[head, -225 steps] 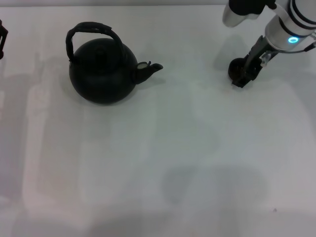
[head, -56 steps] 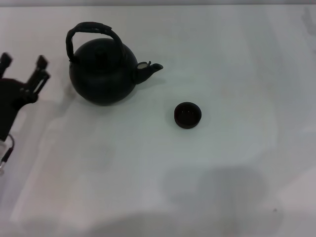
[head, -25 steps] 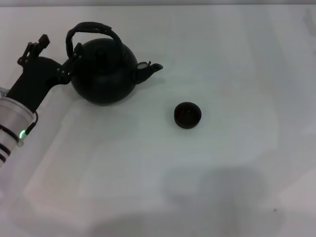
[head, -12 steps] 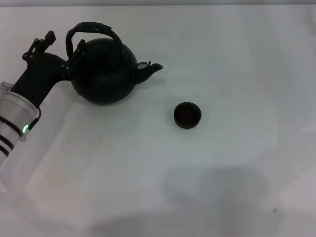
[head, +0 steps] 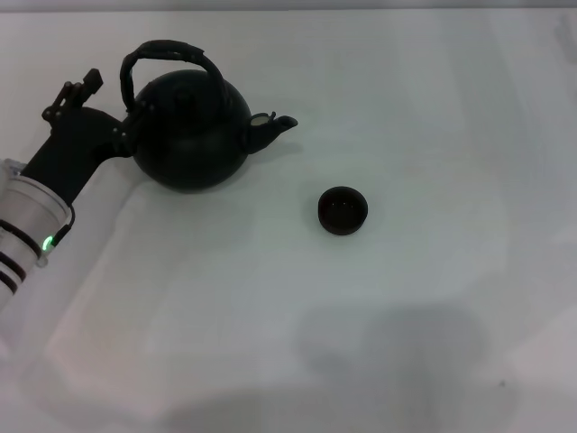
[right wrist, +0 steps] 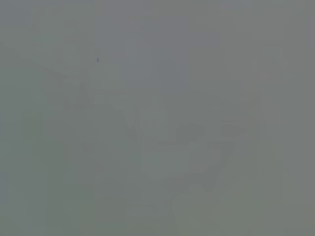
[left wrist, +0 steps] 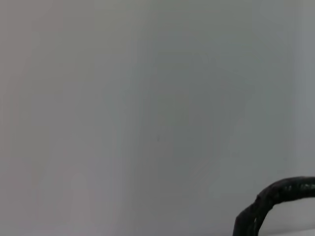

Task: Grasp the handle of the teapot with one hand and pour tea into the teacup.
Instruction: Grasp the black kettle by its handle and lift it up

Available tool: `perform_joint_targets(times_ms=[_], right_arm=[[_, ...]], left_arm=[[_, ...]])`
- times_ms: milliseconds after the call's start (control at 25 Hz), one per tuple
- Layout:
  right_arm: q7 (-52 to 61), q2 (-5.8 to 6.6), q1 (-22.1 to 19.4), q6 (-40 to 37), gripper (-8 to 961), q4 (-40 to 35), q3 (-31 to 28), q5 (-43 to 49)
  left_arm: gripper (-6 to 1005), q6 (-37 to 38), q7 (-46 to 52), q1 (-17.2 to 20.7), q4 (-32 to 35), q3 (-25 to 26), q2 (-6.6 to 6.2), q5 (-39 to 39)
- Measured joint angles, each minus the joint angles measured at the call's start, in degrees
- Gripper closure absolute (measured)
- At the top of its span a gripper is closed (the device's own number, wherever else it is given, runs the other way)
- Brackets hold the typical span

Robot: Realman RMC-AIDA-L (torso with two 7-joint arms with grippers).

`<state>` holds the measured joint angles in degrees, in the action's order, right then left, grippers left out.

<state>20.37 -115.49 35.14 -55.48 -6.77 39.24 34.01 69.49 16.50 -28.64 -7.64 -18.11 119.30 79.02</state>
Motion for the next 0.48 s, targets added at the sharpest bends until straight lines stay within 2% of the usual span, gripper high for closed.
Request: perform_joint_targets(times_ms=[280, 480], right_arm=[[0.01, 0.00, -0.60, 0.03, 112, 0.03, -0.37, 0.00], [0.01, 0.00, -0.69, 0.03, 112, 0.04, -0.38, 0.00]], left_arm=[[205, -0.76, -0.04, -0.05, 0.00, -0.10, 0.05, 0.00], [269, -0.64, -0.06, -0.08, -0.01, -0.02, 0.06, 0.00]])
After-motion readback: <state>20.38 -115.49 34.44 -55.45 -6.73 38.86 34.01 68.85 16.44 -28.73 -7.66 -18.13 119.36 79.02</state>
